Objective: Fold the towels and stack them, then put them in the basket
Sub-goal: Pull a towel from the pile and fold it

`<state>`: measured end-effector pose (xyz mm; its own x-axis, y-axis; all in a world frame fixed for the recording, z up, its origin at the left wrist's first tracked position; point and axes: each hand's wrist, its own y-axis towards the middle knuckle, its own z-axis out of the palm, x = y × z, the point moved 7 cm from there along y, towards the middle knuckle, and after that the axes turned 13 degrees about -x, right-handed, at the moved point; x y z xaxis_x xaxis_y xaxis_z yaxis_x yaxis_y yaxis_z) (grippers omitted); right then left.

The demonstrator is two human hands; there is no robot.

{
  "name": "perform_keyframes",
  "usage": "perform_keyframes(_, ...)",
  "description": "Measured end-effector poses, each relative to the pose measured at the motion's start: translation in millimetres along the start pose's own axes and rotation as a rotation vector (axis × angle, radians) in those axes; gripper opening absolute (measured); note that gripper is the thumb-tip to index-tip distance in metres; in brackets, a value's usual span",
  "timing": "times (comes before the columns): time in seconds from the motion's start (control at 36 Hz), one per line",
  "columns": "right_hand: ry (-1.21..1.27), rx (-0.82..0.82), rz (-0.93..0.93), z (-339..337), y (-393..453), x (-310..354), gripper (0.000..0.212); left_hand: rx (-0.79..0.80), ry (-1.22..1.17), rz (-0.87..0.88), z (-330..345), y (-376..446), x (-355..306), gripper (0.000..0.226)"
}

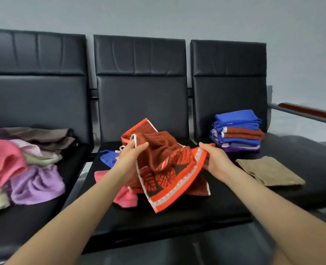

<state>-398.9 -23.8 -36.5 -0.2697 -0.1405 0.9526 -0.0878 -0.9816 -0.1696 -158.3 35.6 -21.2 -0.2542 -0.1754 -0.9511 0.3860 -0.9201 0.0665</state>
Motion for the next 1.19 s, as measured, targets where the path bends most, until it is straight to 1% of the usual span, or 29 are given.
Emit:
perform_keyframes(0.03,-0.106,-0.007,0.015,-5,-3,-9,0.014,0.027,0.116,0.007,2,-9,6,0.023)
perform_keyframes(0.06,-0.224,-0.012,0.007,-9,-3,-12,0.012,0.046,0.294,0.031,5,-15,13,0.023)
perform_keyframes(0.11,-0.428,-0.034,-0.051,-17,-8,-13,0.011,-0.001,0.663,0.1,0,-23,28,0.026)
perform_keyframes(0.14,-0.523,-0.041,-0.102,-20,-9,-10,0.012,-0.035,0.74,0.112,-3,-23,34,0.025)
perform_keyframes(0.19,-0.782,-0.031,-0.257,-26,-15,-3,0.015,-0.084,0.773,0.108,-5,-28,43,0.015)
perform_keyframes(0.25,-1.011,0.01,-0.381,-28,-20,-3,0.02,-0.159,0.782,0.139,-9,-29,40,0.023)
perform_keyframes(0.28,-1.059,0.028,-0.398,-29,-22,-4,0.02,-0.214,0.745,0.157,-14,-28,35,0.026)
perform_keyframes(0.33,-1.057,0.063,-0.407,-29,-27,-4,0.02,-0.333,0.584,0.161,-25,-28,17,0.03)
perform_keyframes(0.36,-1.024,0.09,-0.416,-27,-32,-3,0.021,-0.372,0.488,0.148,-32,-27,9,0.032)
perform_keyframes(0.42,-0.916,0.163,-0.423,-19,-46,0,0.024,-0.415,0.298,0.104,-45,-23,-2,0.028)
perform_keyframes(0.47,-0.791,0.26,-0.379,-6,-67,-2,0.022,-0.477,0.071,0.013,-63,-17,-6,0.025)
perform_keyframes(0.53,-0.675,0.346,-0.291,7,-86,-8,0.021,-0.532,-0.004,-0.023,-80,-14,-13,0.023)
perform_keyframes(0.58,-0.626,0.383,-0.217,18,-94,-18,0.022,-0.578,0.045,0.009,-96,-12,-23,0.021)
perform_keyframes(0.64,-0.654,0.339,-0.198,23,-89,-27,0.023,-0.579,0.267,0.038,-113,-6,-24,0.021)
perform_keyframes(0.69,-0.794,0.186,-0.285,18,-72,-26,0.028,-0.503,0.599,0.038,-120,-3,-16,0.03)
perform_keyframes(0.75,-1.002,-0.003,-0.458,13,-55,-15,0.036,-0.414,0.906,0.023,-126,-1,-1,0.034)
perform_keyframes(0.78,-1.077,-0.088,-0.531,10,-48,-8,0.038,-0.376,1.041,0.029,-123,-3,1,0.036)
perform_keyframes(0.81,-1.099,-0.147,-0.571,9,-42,-2,0.037,-0.368,1.124,0.053,-122,-3,1,0.036)
perform_keyframes(0.86,-1.066,-0.185,-0.572,10,-29,6,0.029,-0.407,1.144,0.125,-117,1,-6,0.034)
perform_keyframes(0.92,-1.028,-0.186,-0.542,16,-10,9,0.025,-0.477,1.095,0.202,-114,7,-15,0.037)
perform_keyframes(0.97,-0.988,-0.191,-0.505,25,8,10,0.028,-0.485,1.033,0.245,-106,12,-20,0.037)
perform_keyframes(1.03,-0.918,-0.187,-0.435,33,29,6,0.03,-0.47,0.942,0.215,-101,23,-16,0.033)
perform_keyframes(1.08,-0.883,-0.18,-0.362,42,50,-2,0.026,-0.444,0.874,0.152,-95,37,-8,0.04)
perform_keyframes(1.14,-0.855,-0.18,-0.315,50,71,-10,0.026,-0.429,0.865,0.105,-92,53,0,0.046)
perform_keyframes(1.19,-0.779,-0.186,-0.233,53,90,-21,0.027,-0.42,0.911,0.073,-89,65,7,0.043)
